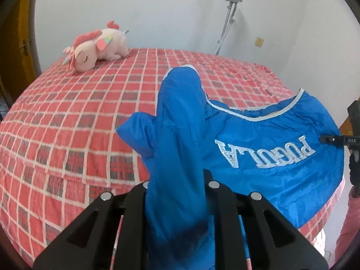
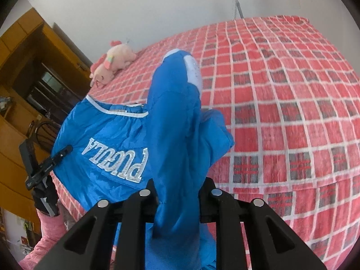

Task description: Fold large clothes

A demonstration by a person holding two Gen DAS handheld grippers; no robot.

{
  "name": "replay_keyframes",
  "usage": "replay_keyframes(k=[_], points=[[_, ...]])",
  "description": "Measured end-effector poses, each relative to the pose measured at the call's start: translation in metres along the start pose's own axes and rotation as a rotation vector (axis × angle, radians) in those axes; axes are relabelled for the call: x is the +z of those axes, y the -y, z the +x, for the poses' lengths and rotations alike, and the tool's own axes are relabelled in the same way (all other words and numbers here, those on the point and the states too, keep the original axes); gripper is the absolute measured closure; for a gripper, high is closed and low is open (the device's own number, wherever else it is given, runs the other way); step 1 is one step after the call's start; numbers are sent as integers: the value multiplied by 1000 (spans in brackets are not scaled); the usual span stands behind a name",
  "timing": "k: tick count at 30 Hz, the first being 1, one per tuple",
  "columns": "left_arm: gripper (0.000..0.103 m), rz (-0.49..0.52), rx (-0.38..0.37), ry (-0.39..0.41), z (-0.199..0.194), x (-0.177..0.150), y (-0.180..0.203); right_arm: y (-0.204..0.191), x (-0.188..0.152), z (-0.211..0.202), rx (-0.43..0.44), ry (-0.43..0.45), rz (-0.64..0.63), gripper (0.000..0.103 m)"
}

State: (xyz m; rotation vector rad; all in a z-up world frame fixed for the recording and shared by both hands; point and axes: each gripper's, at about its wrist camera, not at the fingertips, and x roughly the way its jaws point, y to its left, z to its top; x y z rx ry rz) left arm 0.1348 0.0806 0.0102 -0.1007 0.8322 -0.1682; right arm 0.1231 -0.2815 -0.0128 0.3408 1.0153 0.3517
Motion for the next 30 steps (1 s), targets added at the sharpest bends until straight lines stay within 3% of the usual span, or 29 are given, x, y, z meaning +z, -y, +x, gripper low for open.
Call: replay_keyframes(k=[6,11,19,25,30], points=[[82,51,62,0,14,-12,2,14,-7,19,-43,-8,31,79],[68,56,104,-31,39,-26,-1,28,-19,50,-95,-25,44,71],[66,57,130,11,50,-37,0,35,-34,65,-103,33,51,63],[61,6,90,-25,37,-32,-9,28,-37,46,-160,60,47,52],[62,-26,95,8,1,-33,-13,9,-49,-11,-284,216,-11,52]])
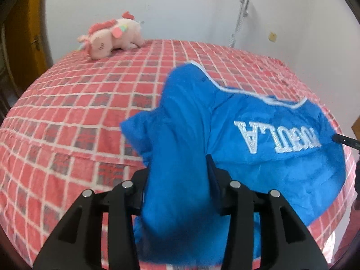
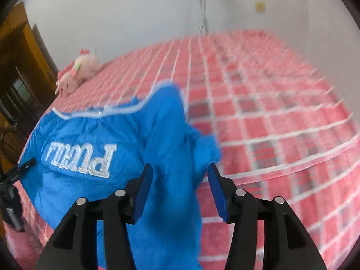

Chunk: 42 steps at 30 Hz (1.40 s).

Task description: Fold large clothes

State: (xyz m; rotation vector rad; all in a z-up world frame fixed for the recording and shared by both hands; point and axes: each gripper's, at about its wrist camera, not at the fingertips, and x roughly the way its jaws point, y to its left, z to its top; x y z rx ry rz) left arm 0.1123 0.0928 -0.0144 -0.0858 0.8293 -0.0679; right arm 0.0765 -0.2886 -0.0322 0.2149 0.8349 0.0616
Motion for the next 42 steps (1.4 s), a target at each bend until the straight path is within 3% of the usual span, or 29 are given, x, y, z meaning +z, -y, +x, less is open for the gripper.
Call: replay_keyframes(k=[3,5,7,9,12,14,19,23,31,42], points=[[62,15,54,97,-29,1,11,-13,-5,-28,-8,76,-50,55],[62,31,31,168,-49,1,27,-23,-11,-34,32,87,-74,62],[62,36,-14,190,-56,1,41,-35,-17,-31,75,94,-90,67],[61,76,-51,191,-50,0,60,-42,-21,-20,85,108,-93,71],[61,101,-33,165,-27,-3,78,-41,-24,-5,75,122,-76,74],[61,85,-36,133,-11,-5,78,-37,-27,9,33,122,-65,75],[61,54,-16,55,28,-18,69,-30,-33,23,24,91,-55,79],[61,38,-49,50,34,-20,62,-22,-39,40,45,43,-18,81],[61,49,-42,66,41,-24,62,-17,-46,50,69,52,2,82],[62,59,-20,68,33,-25,67,-32,-48,15,41,105,-30,75]])
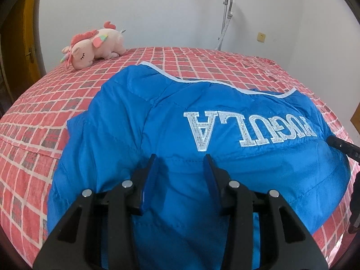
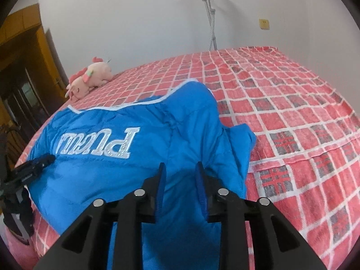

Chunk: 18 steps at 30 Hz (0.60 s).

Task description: Fold large clothes

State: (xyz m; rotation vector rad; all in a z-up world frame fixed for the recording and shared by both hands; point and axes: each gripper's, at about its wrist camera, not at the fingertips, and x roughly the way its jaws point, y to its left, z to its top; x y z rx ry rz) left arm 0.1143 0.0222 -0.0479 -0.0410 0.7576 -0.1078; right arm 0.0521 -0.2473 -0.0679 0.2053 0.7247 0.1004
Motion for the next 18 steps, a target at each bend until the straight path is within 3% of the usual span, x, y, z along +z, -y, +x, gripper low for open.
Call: replay_keyframes(k=[10,13,15,18], points=[[60,-3,-13,-2,-5,0,1,1,-7,20,-36,-26,-19,77],[53,-17,-16,13,-22,4,-5,2,-6,20,-34,-34,-16,77],[38,-26,5,42,-38,7,-14,3,-5,20,-26,-39,-10,77],[34,-71,45,37,-52,11,-39,3,-4,19,-24,-42,-10,77]])
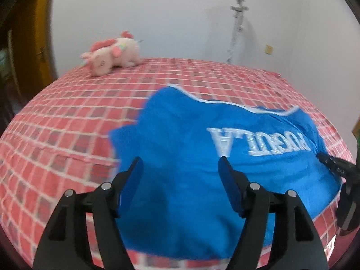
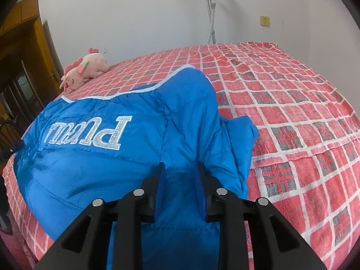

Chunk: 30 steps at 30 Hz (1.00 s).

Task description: Fold large clothes

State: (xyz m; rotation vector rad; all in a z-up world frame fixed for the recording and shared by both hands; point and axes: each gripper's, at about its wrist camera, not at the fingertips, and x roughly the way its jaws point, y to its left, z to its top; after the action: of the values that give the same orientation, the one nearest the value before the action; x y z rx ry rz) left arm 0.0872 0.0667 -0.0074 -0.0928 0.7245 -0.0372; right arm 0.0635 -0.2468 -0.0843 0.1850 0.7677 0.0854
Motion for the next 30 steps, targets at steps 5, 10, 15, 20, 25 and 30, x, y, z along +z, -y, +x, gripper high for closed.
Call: replay_keyframes(k=[5,10,15,20,25,30], points=[[29,-72,53,-83,9,-2,-44,1,1,0,3,-3,1,77],[23,-153,-139,-194,37,-13,-64,1,1,0,-1,-7,1,77],[22,-266,-289,-250,66,-24,-77,2,1,1,4,-17,-1,77],[56,-295,-341,-236,56,-28,-71,1,4,1,-6,-32,3,77],[65,-283,-315,-203,46,-31,-64,-1,5,2,-22,-43,-4,77],[64,-306,-356,-199,57,-40,-70,-3,3,9,-30,-29,-12,77]])
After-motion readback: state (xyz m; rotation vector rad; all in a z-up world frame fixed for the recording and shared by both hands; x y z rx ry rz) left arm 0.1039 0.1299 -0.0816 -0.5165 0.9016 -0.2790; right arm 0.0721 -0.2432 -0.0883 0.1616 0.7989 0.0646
